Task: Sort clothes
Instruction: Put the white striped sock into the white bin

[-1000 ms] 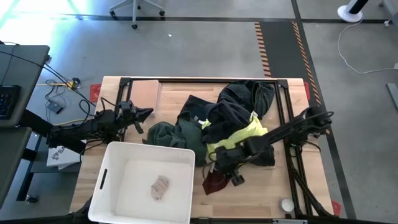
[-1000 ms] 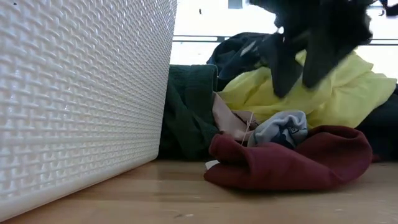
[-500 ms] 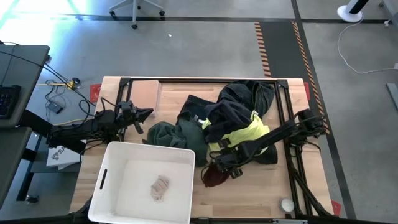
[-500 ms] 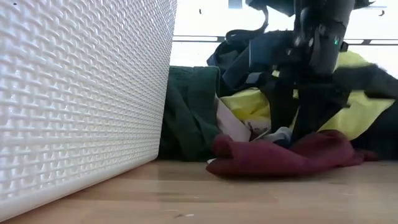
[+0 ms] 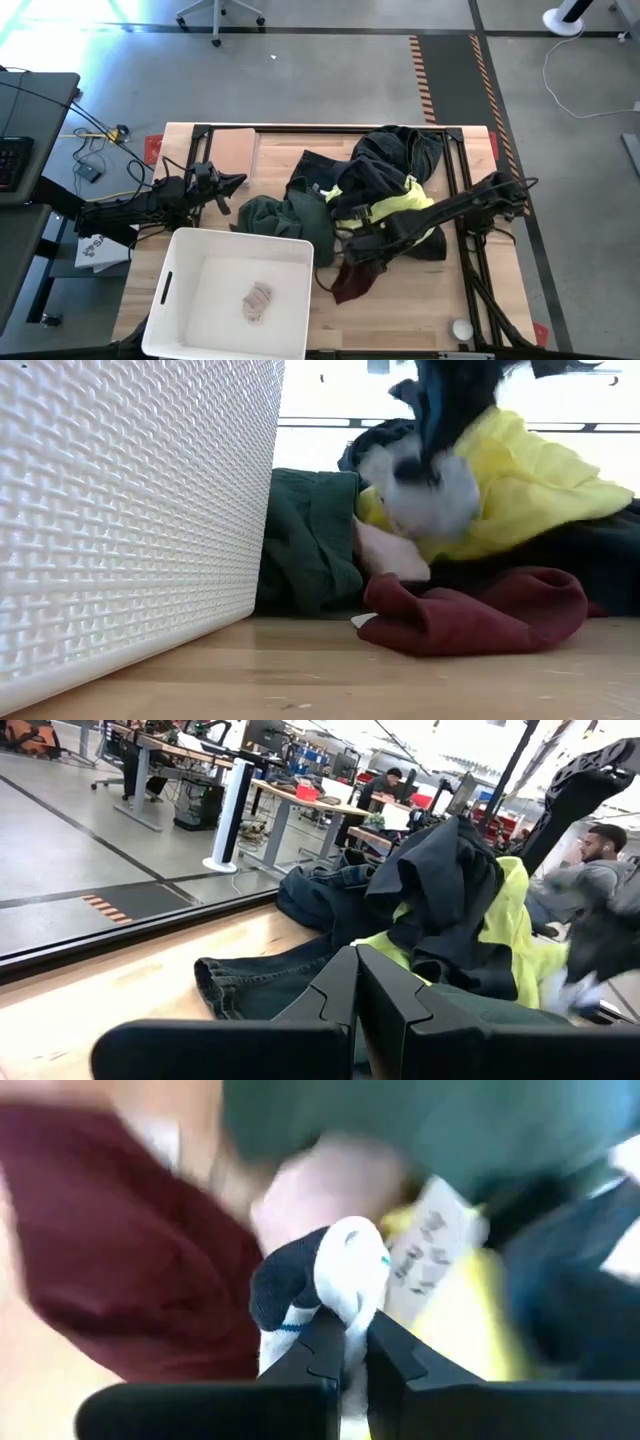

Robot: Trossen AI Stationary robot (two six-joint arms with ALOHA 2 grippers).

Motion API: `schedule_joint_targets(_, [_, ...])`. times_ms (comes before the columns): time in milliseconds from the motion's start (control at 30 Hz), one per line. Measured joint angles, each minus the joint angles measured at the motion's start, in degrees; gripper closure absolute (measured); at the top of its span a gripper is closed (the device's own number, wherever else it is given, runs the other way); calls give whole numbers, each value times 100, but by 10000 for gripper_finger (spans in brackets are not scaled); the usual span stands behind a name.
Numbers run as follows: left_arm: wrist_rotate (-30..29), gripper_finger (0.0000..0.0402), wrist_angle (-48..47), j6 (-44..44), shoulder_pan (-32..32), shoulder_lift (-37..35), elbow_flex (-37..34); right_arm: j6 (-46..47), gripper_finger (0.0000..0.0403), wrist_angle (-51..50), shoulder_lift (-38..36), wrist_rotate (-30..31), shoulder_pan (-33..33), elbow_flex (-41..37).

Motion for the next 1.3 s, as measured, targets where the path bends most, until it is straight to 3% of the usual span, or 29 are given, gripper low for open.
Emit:
schedule_joint_targets(233, [-2,397,2,-50,0,0,0,-128,396,-144,-375,784,250,1060])
schedule_joint_targets(367, [-4,397,7,-94,0,-1,0,-920,396,1067,-543,988,393,1315])
schedule_joint_targets(433, [-4,397,35,-231,0,0,0,-1540,394,2046,-556,562,339,1329])
schedule_joint_targets(567, [18,397,212,-453,-2,0,0,-2413,393,4082,-446,-1269,57,1201])
schedule_joint_targets(700, [245,397,554,-756,0,-2,0,-2107,392,6148,18,-2819,-330,1190])
schedule_joint_targets(800, [445,397,858,-791,-2,-2,0,-1553,392,7124,532,-3257,-536,1190])
schedule_joint_targets(1067, [558,397,1200,-792,-2,-2,0,-1084,385,6307,1142,-3035,-735,1166])
schedule_joint_targets(1300, [554,397,1198,-602,-2,-2,0,-739,313,5700,1142,-3010,-831,1170])
